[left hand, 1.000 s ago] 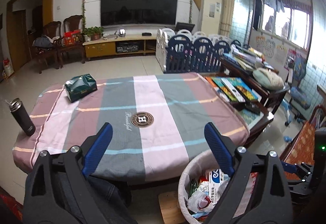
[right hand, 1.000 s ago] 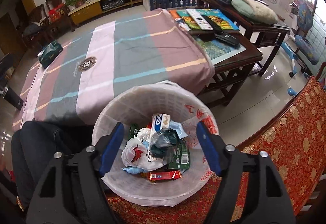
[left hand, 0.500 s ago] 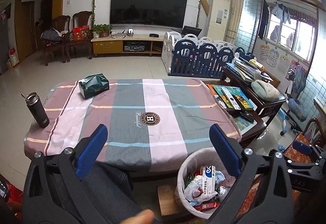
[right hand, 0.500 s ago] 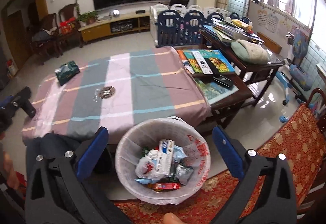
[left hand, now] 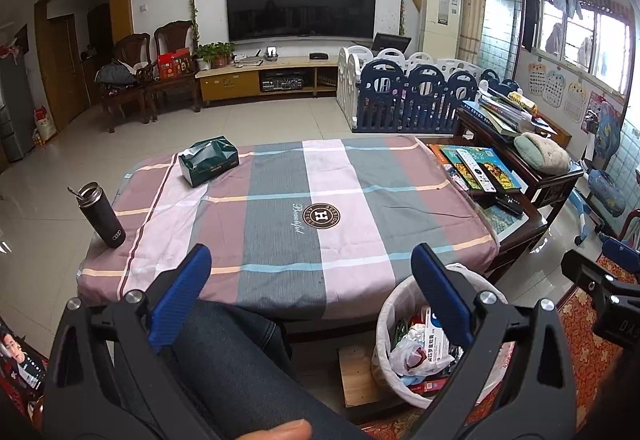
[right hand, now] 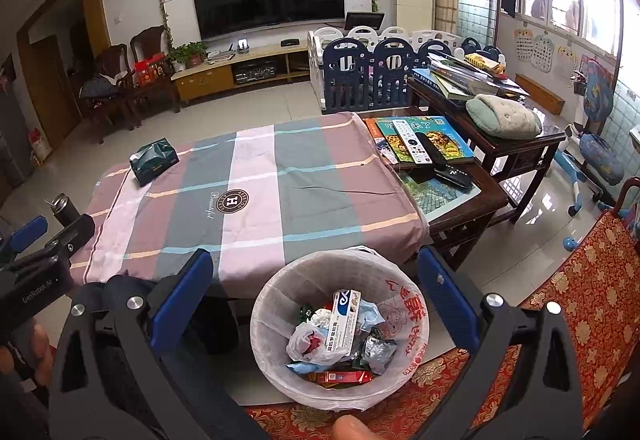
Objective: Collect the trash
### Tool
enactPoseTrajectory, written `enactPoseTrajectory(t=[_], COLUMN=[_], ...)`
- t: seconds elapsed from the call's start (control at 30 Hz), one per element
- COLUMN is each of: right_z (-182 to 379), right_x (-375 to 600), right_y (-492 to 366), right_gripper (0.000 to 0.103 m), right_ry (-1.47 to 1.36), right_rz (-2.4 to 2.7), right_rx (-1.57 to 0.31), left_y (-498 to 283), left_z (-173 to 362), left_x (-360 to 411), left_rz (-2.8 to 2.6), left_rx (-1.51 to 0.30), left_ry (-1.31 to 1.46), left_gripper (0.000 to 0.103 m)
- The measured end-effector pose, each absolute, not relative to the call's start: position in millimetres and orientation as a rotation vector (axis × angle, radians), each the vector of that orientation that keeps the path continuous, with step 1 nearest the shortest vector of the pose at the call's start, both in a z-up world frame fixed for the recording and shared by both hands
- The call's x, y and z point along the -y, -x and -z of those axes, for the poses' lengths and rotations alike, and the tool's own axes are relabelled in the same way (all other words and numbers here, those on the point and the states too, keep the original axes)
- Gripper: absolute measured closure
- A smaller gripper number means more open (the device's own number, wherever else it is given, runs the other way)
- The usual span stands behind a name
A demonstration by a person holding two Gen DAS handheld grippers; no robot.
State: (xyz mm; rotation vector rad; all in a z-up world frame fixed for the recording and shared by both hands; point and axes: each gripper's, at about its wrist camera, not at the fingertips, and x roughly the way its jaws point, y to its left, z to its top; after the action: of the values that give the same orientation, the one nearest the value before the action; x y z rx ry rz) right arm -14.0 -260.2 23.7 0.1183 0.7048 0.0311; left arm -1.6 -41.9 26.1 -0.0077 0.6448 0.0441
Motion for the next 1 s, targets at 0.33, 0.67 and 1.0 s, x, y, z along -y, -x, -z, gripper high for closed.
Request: enactPoseTrajectory(t=[0.33,0.67,1.0], right_z=[-20.1,-16.4,-15.6], right_x=[258.9,260.7,260.0], right_y=[13.6,12.4,12.0], right_gripper=[0.003,0.003,0.003], right_ry=[-0.124,-0.129,-0.127], right_rz=[-0.037,-0.037,-0.035], right_rx=[-0.713,-0.722,-0.724], left_y=[0.9,1.8,0.3], left_z=[-23.6,-22.2,-19.4], left_x=[41.1,43.8,44.5], left_rz=[-0.042,-0.039,-0.032], left_rx=[-0.656,-0.661,-0.672], left_ry=[0.013,0.013,0.015], left_gripper=[0.003,0.003,0.003])
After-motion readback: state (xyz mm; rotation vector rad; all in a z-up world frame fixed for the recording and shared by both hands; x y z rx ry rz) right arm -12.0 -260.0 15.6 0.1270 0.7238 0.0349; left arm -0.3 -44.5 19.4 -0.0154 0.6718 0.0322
